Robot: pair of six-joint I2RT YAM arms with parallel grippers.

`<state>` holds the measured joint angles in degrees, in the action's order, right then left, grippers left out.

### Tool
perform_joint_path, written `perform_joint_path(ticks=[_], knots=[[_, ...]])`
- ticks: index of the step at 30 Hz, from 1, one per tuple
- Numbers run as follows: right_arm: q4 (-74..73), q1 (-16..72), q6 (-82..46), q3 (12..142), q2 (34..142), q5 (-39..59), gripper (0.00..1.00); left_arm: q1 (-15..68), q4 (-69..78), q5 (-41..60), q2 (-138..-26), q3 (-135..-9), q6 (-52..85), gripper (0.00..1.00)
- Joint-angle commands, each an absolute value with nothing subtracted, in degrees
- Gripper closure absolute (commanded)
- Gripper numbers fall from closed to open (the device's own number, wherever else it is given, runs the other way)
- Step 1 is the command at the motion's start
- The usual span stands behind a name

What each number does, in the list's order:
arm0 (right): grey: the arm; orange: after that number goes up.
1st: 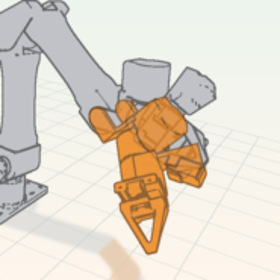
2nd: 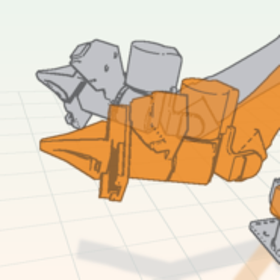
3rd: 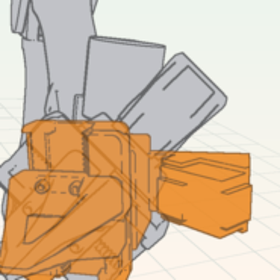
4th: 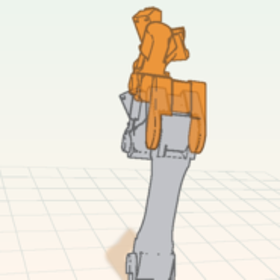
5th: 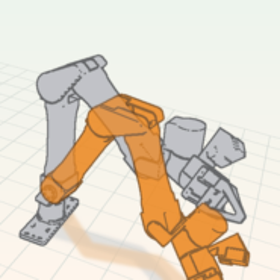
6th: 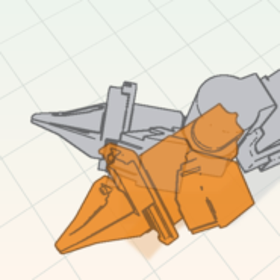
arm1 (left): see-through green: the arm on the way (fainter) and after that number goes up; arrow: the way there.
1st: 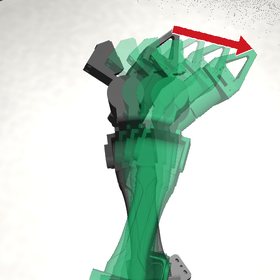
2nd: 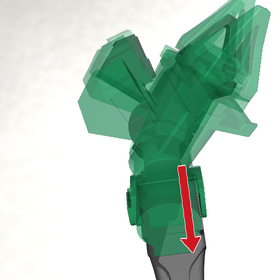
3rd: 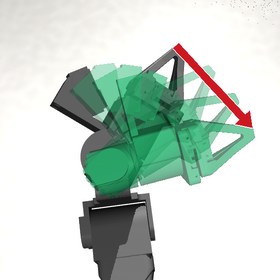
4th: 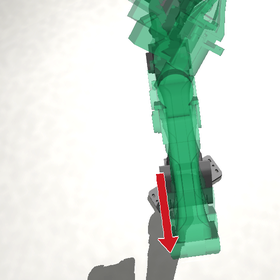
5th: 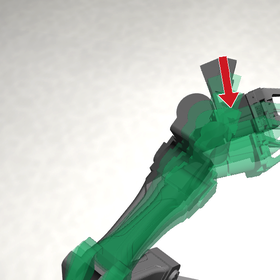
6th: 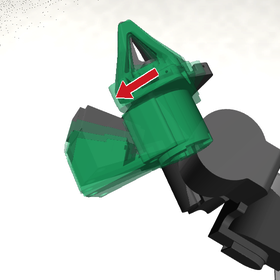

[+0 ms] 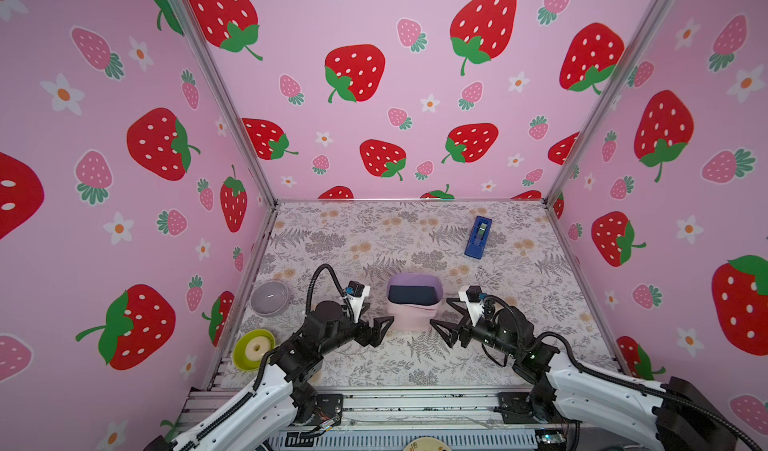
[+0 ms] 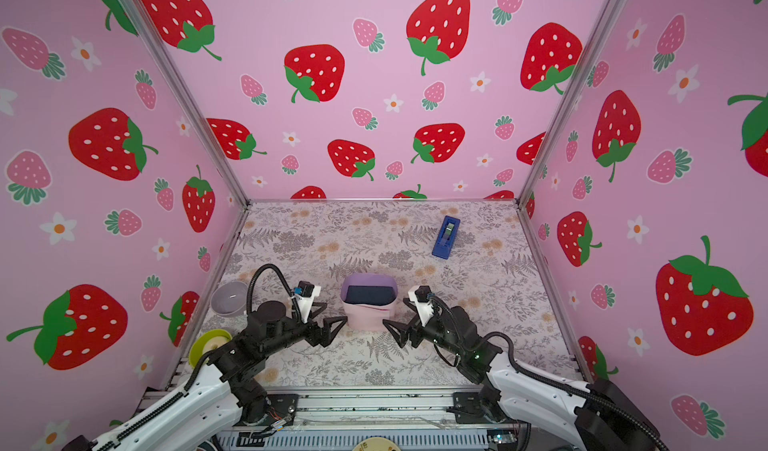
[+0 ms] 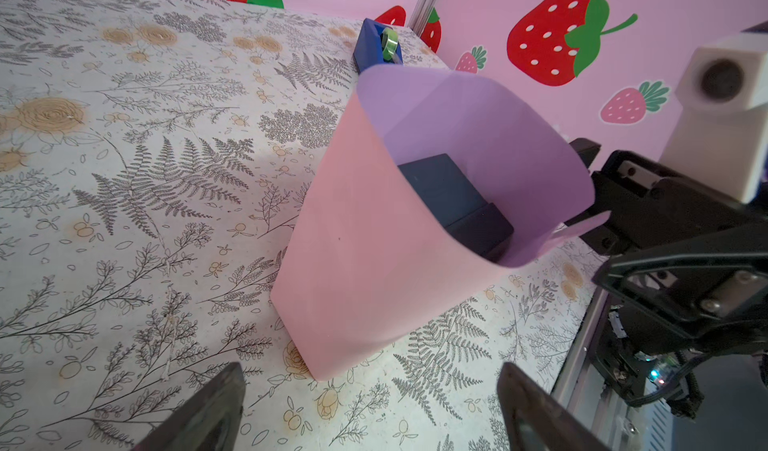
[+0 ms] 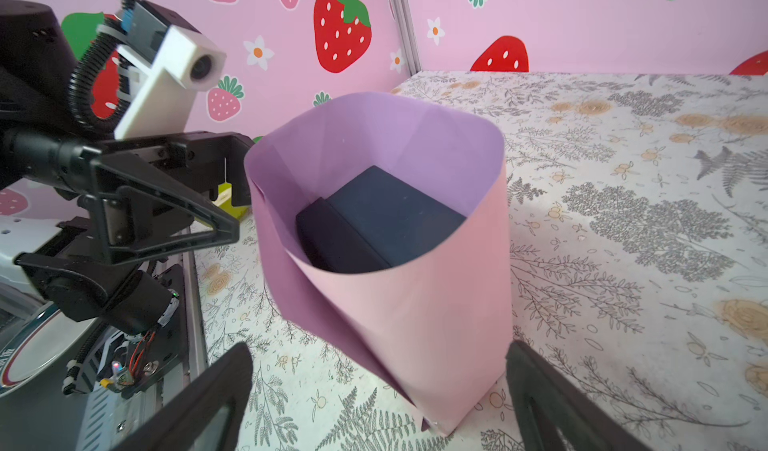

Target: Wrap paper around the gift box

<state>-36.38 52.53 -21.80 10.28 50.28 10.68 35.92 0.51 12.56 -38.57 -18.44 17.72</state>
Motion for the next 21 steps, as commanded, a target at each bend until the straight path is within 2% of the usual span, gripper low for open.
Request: perform_joint_path(ticks=[1,7,16,21], knots=[[-36.7,53.2,-17.3,9.7,46.8,8.5,0.04,36.6,5.8,13.2,-41.2,-18.9,16.0,0.05],[-37.9,54.2,-13.3,7.7,45.7,10.2,0.02,37.1,7.6,13.0,-45.3,-19.8,14.3,0.05],[-39.8,55.6,-15.7,10.9,54.6,8.6,0.01,37.1,9.3,11.2,-47.4,-20.2,14.3,0.03],[-36.1,55.6,-16.1,14.2,57.9,6.1,0.02,37.1,9.8,15.2,-49.6,-22.1,15.1,0.03]])
